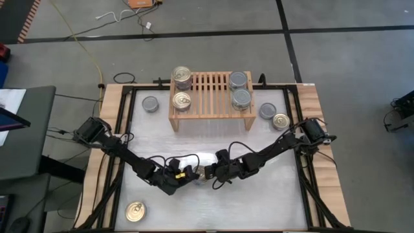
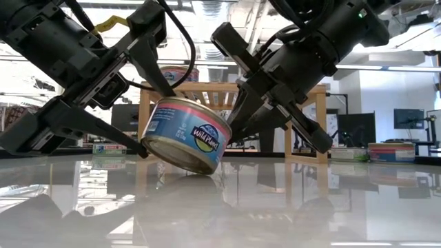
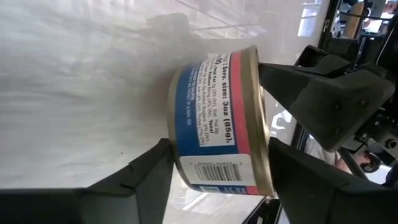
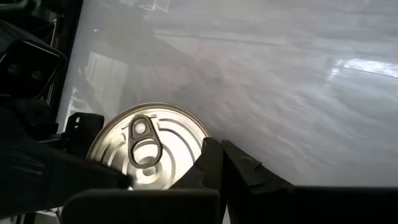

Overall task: Stack canned seafood by type on shelf
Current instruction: Stack the blue-pink tuna can on top of the other blue tuna-pink can on the shelf

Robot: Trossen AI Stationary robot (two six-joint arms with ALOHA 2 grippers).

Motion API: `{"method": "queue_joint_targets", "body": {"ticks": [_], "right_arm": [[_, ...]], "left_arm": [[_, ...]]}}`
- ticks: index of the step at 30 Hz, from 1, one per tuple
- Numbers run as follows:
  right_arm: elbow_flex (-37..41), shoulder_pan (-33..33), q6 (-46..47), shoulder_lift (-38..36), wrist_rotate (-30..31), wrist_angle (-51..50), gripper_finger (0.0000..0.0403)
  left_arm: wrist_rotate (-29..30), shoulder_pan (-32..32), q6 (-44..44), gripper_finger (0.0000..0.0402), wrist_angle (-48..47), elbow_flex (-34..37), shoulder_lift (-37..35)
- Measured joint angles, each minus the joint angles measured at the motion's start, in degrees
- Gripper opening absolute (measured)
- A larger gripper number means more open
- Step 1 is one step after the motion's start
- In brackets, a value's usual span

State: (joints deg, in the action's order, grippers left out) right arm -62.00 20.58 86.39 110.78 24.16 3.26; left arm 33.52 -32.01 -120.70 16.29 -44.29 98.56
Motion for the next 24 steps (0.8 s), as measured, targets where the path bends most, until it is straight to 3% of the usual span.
{"method": "queue_joint_targets", "body": {"ticks": [12, 20, 24], "right_arm": [[0.0, 0.0, -3.4, 0.0, -1.6, 0.2, 0.0039], [0.0, 0.0, -6.2, -0.1, -3.6, 0.1, 0.0105], [0.0, -0.6, -9.3, -2.2, -8.5, -4.1, 0.0143]], "left_arm": [[-0.3, 0.0, 2.2, 0.0210, -0.1, 0.0, 0.0], [-0.3, 0.0, 2.4, 0.0209, -0.1, 0.0, 0.0], [-0.2, 0.0, 3.1, 0.0208, 0.1, 0.0, -0.1]]}}
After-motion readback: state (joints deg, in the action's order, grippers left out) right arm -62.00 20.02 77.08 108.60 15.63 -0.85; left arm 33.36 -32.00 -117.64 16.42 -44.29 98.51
